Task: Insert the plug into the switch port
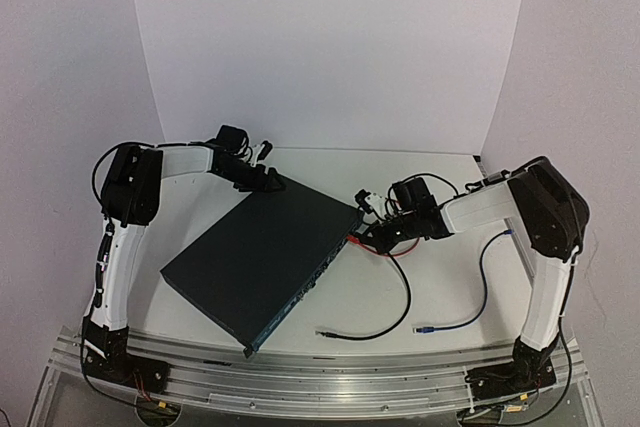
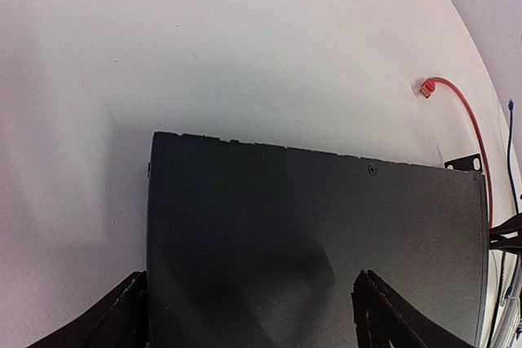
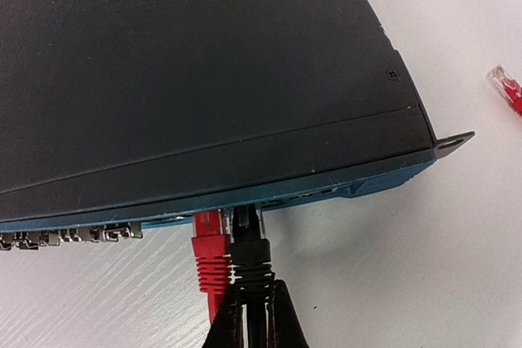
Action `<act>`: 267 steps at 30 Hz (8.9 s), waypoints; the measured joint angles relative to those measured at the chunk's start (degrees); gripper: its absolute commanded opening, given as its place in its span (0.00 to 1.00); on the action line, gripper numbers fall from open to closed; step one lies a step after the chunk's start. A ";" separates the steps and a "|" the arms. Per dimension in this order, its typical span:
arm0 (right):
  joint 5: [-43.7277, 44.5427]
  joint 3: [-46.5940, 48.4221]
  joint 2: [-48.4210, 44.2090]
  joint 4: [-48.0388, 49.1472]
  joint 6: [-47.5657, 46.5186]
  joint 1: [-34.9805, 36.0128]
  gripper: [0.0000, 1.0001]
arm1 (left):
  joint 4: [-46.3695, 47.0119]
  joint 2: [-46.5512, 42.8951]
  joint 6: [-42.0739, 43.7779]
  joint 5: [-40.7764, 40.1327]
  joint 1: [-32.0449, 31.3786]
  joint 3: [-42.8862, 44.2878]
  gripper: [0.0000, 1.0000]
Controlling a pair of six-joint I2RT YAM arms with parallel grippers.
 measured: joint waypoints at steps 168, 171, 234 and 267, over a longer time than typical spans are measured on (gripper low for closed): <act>8.30 -7.29 -27.18 -70.72 25.72 6.19 0.75 | 10.81 -35.23 -13.63 -18.21 -9.01 -28.79 1.00; 10.43 -8.51 -26.88 -68.18 26.76 8.82 0.74 | 10.92 -34.57 -13.61 -18.18 -9.01 -28.79 1.00; 24.96 -0.58 -28.26 -36.75 1.97 18.87 0.00 | 18.86 -31.04 -20.73 7.17 -17.64 -27.68 0.93; 21.01 14.90 -13.96 -29.61 -0.30 14.52 0.00 | 12.93 -22.07 -25.84 4.70 -24.74 -19.08 0.00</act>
